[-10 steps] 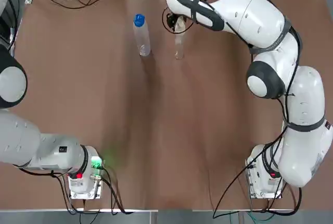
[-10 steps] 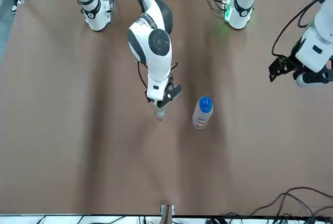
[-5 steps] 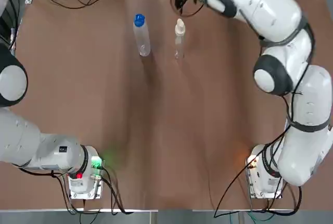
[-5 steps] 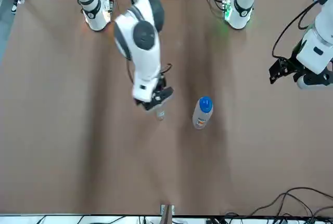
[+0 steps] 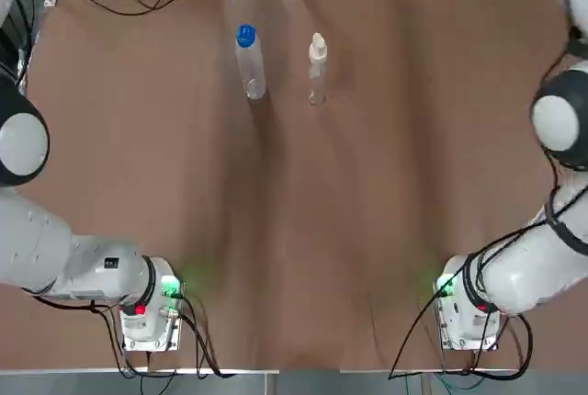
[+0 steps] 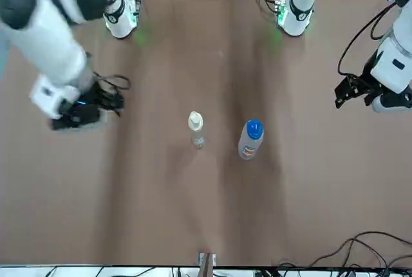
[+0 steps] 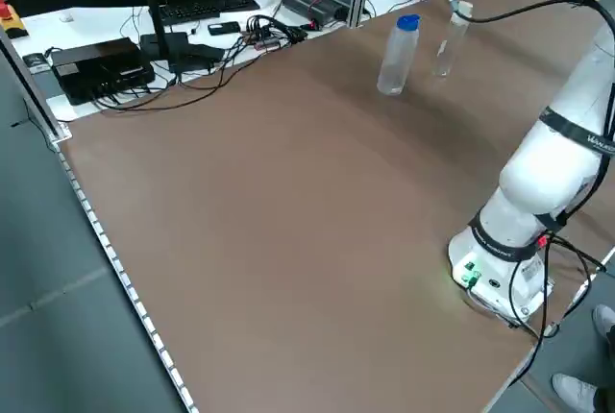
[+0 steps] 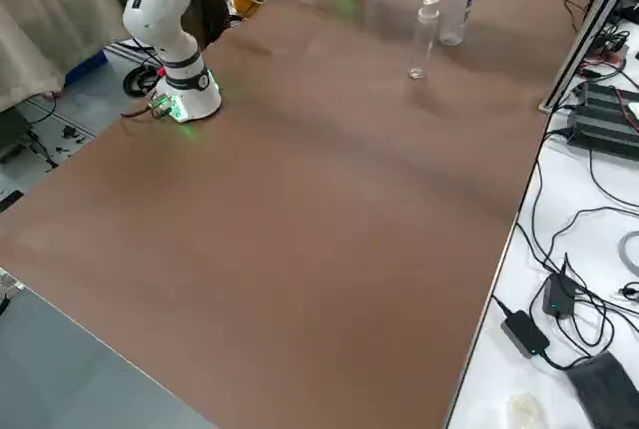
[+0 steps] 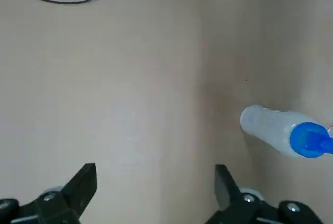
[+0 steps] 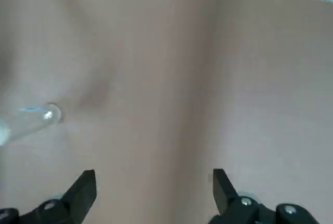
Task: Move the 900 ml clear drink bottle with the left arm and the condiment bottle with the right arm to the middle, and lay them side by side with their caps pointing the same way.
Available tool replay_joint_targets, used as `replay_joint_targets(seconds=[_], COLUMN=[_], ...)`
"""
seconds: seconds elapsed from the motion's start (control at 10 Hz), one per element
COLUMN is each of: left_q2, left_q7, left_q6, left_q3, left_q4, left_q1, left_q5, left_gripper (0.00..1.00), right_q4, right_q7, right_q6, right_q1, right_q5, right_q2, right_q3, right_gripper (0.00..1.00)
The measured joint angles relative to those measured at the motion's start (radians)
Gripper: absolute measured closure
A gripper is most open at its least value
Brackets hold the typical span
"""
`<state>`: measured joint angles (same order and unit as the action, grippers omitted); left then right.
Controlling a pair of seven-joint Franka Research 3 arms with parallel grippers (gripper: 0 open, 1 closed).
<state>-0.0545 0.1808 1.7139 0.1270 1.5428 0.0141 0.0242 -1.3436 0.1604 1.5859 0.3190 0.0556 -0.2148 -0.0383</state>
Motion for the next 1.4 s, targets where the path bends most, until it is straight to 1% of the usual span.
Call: replay_joint_targets(seconds=[0.1, 0.2, 0.4, 0.5, 0.6, 0.7, 0.8, 1.0, 1.4], left_q2=[0.003, 0.008, 0.014, 0.014, 0.014, 0.014, 0.014, 0.014, 0.014], left_q7=[-0.046, -0.089, -0.105, -0.104, -0.103, -0.103, -0.102, -0.102, -0.102], left_q6=[-0.020, -0.047, -0.060, -0.060, -0.061, -0.062, -0.063, -0.063, -0.063], left_q3=[-0.002, -0.003, -0.003, 0.000, 0.003, 0.005, 0.006, 0.006, 0.006], left_q4=[-0.013, -0.021, -0.024, -0.023, -0.023, -0.023, -0.023, -0.023, -0.035], left_q1=[-0.014, -0.036, -0.063, -0.062, -0.059, -0.056, -0.055, -0.055, -0.058], left_q5=[0.000, 0.000, 0.000, 0.000, 0.000, 0.000, 0.000, 0.000, 0.000], left_gripper=[0.00, 0.00, 0.00, 0.00, 0.00, 0.00, 0.00, 0.00, 0.00], right_q4=[-0.079, -0.139, -0.210, -0.257, -0.306, -0.337, -0.349, -0.350, -0.282], right_q7=[0.000, -0.010, -0.030, -0.032, -0.032, -0.043, -0.080, -0.131, -0.133], right_q6=[-0.013, -0.041, -0.096, -0.098, -0.098, -0.098, -0.098, -0.100, -0.122], right_q1=[-0.051, -0.106, -0.189, -0.227, -0.274, -0.308, -0.338, -0.377, -0.373], right_q5=[-0.019, -0.042, -0.054, -0.055, -0.055, -0.055, -0.055, -0.063, -0.070], right_q2=[0.080, 0.151, 0.252, 0.295, 0.336, 0.365, 0.378, 0.381, 0.376], right_q3=[0.000, 0.000, 0.004, 0.026, 0.066, 0.096, 0.105, 0.104, 0.111], right_gripper=[0.00, 0.00, 0.00, 0.00, 0.00, 0.01, 0.01, 0.01, 0.02])
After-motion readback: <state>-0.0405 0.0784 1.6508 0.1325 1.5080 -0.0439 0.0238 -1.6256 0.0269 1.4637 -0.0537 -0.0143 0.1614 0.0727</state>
